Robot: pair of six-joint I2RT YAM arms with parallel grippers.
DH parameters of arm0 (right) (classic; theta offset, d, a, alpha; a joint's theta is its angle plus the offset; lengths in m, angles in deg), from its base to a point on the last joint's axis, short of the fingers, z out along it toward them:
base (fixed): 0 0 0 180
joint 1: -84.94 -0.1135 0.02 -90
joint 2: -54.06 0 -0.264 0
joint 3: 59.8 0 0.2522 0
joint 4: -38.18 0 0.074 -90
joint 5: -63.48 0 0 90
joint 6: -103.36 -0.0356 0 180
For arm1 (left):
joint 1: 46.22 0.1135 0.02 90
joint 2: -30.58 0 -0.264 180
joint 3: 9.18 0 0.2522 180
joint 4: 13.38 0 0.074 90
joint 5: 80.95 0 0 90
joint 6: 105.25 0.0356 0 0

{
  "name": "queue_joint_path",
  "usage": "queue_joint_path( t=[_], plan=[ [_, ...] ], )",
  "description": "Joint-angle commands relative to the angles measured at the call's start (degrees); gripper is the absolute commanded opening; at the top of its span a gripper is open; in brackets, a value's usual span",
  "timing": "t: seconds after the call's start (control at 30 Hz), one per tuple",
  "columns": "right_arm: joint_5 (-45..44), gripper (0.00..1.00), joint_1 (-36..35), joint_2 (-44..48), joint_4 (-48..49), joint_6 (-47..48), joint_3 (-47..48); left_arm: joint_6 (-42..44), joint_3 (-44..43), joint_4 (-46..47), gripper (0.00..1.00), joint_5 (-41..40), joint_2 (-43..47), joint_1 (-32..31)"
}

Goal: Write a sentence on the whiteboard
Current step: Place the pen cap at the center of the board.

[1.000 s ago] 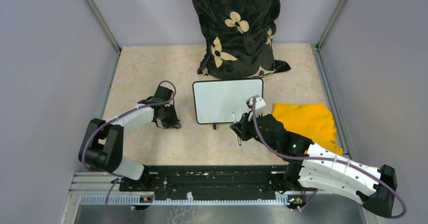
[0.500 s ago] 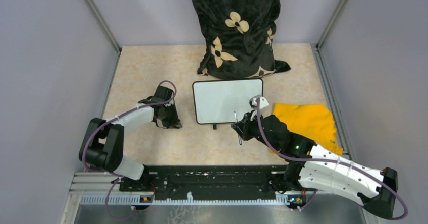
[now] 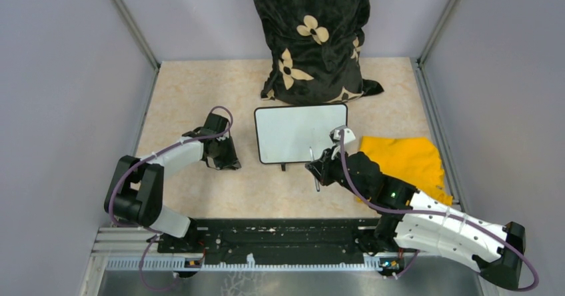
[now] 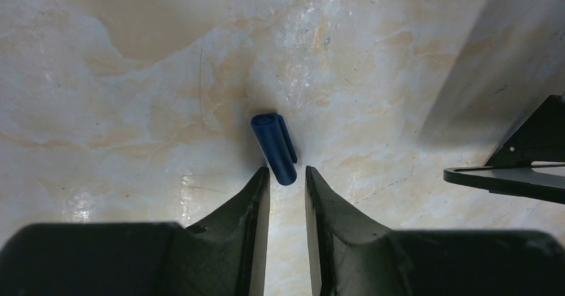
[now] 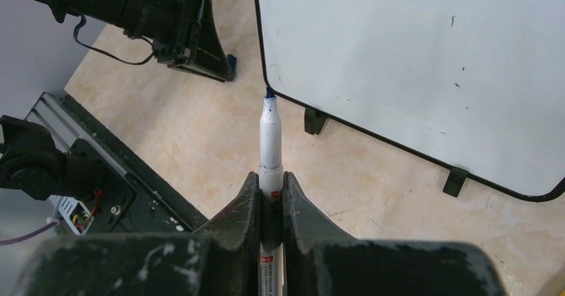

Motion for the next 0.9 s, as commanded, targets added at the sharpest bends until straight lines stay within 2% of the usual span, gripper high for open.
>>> queue_joint_path(
  t=[0.0, 0.17, 0.4, 0.5, 0.57, 0.7, 0.8, 0.87],
  plan=[
    [-1.0, 0.0, 0.2, 0.9, 0.8, 0.2, 1.6, 0.7, -0.2, -0.6, 0.32, 0.1, -1.2, 0.2],
    [-1.0, 0.0, 0.2, 0.9, 0.4, 0.3, 2.0, 0.4, -0.1, -1.4, 0.38, -1.5, 1.6, 0.2],
    [-0.6, 0.0, 0.1, 0.9, -0.5, 1.1, 3.2, 1.8, -2.6, -4.8, 0.58, -4.0, 10.9, 0.2],
    [0.9, 0.0, 0.1, 0.9, -0.7, 2.9, 4.4, 5.1, -4.3, -5.1, 0.66, -1.1, 18.0, 0.1],
    [2.3, 0.0, 0.1, 1.0, -0.8, 4.9, 5.4, 7.2, -4.7, -2.5, 0.69, 3.7, 24.2, 0.1],
    [7.3, 0.0, 0.2, 1.1, 0.5, 8.6, 7.6, 8.9, -1.9, 10.0, 0.76, 21.9, 34.2, 0.0],
    [12.7, 0.0, 0.1, 0.7, 2.9, 10.0, 8.3, 4.6, 3.6, 25.5, 0.83, 36.2, 40.1, -0.2],
    [16.9, 0.0, 0.1, 0.1, 4.7, 10.0, 8.5, -1.5, 8.1, 38.8, 0.93, 44.1, 42.0, -0.7]
  ],
)
